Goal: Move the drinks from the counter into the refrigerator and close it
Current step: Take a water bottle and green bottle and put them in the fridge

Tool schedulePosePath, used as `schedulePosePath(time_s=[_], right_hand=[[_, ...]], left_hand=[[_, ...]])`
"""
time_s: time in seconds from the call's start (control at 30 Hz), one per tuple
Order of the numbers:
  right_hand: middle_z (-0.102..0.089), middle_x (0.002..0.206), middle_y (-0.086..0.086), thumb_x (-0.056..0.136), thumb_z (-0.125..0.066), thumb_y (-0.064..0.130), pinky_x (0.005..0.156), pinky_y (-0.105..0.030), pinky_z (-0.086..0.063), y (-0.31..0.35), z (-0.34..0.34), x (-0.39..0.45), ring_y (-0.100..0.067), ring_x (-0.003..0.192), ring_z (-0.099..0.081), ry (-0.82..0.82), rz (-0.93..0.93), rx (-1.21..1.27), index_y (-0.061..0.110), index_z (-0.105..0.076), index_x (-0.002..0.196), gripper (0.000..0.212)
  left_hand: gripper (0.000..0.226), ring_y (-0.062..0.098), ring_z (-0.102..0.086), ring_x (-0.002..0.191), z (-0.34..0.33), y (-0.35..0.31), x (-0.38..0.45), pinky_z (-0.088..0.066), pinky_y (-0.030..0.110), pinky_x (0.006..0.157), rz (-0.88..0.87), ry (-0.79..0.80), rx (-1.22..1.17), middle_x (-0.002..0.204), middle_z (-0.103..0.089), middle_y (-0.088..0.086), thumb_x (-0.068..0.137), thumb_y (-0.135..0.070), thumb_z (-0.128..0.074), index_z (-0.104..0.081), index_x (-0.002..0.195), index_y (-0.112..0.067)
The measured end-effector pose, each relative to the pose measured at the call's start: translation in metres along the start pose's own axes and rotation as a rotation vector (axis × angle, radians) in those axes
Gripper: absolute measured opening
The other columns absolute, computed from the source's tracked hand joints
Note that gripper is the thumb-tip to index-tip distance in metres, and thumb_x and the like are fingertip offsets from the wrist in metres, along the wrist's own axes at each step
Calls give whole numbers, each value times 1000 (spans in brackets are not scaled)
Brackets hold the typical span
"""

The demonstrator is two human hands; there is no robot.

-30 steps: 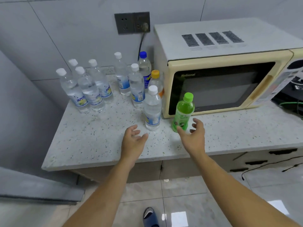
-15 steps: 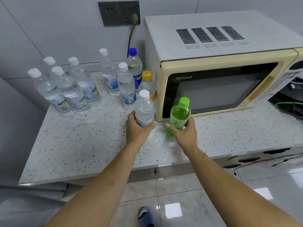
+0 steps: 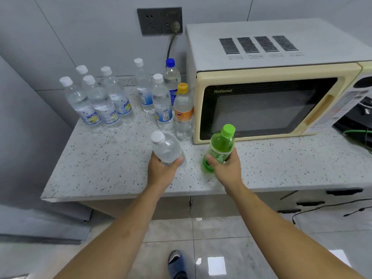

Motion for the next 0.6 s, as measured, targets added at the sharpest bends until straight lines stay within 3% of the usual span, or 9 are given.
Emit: schedulePosePath(time_s=[0.17,0.3,0.5,0.6], right_hand=[[-70,102,10,79,-81,20,83,-28,-55,15,12,-35,3,89,-67,95,-6,75,23,-60,115,42],[-76,102,4,85,-76,21,77,-28,-56,16,15,-69,-10,93,-72,298,-102,231,19,-66,111,28],[-74,105,-12,80,-68,34,82,-41,-58,-6,-14,-132,-28,95,-71,601,-332,399,9,-65,116,44],[-74,100,-11,82,-67,35,81,-42,-57,-18,-40,-166,-26,90,-70,720,-409,393,11,-67,111,38]], left_hand=[[40,-5,-67,92,27,7,-51,-52,10,69,46,-4,-132,103,-71,-17,74,-34,-84,-60,106,-40],[50,18,-70,106,54,17,-108,-56,32,84,84,47,-345,114,-73,1,76,-36,-76,-63,121,-18],[58,37,-62,104,108,49,-198,-51,49,93,277,-55,-616,116,-64,26,86,-31,-55,-52,131,5],[57,34,-70,91,139,67,-240,-59,47,79,352,-152,-652,105,-71,22,82,-37,-55,-58,125,0]])
Point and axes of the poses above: each hand's wrist, its own x-axis towards the middle knuckle, its own z-axis out of the back of the hand, y = z × x, the point moved 1 cm from there along x, towards the middle knuckle
